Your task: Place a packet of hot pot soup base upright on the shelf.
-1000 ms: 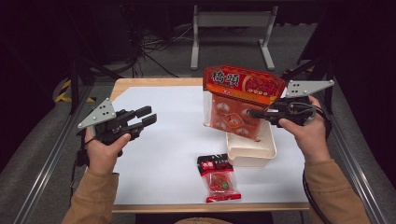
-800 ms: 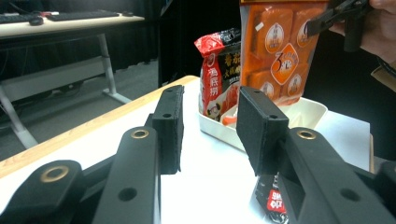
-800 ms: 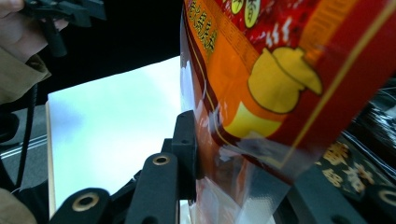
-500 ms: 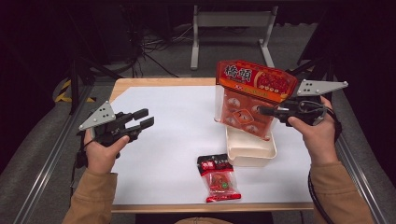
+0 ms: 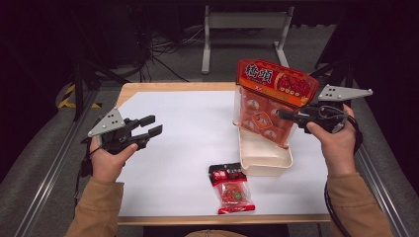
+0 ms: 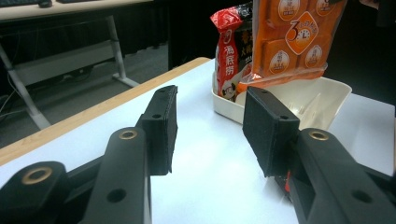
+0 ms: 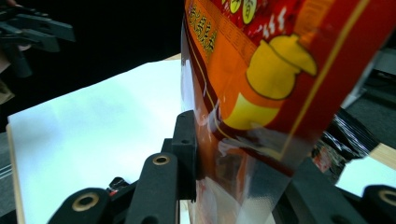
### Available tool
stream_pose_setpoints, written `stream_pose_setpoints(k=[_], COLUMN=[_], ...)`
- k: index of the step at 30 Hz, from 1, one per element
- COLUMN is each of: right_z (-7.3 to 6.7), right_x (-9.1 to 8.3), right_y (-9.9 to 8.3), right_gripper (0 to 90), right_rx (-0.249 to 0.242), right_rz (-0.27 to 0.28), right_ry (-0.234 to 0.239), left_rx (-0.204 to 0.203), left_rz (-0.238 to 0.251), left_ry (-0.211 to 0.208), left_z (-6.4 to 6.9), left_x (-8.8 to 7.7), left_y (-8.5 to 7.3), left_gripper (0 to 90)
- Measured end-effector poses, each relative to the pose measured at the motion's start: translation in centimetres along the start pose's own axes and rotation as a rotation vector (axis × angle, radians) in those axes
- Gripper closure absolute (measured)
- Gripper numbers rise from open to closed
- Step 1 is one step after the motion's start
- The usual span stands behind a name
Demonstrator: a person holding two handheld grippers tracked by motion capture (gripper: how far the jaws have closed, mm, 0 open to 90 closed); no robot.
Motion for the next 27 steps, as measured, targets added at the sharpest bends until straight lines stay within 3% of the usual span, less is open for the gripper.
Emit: stream_pose_setpoints(k=[8, 27], right_z=[0.2, 0.6], right_x=[0.3, 1.7], right_y=[-1.1, -3.4], right_gripper=[70.0, 70.0], right_rx=[0.011, 0.040], right_rz=[-0.001, -0.032], right_ry=[-0.017, -0.106], left_rx=[0.002, 0.002], left_rz=[0.001, -0.005], left_ry=[-0.001, -0.008], left_z=[-0.1, -0.2], left_x=[-0.1, 0.0], left_y=[-0.1, -0.3], left_gripper=[55.4, 54.0])
Point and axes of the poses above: each handheld gripper's, and its own axes: x roughly forward along the jaws, y roughly out of its top, z roughly to its right, the point moved 3 cm from there along x, roughly forward along the jaws, and after that the axes turned 4 degrees about -y, right-handed, at the moved point
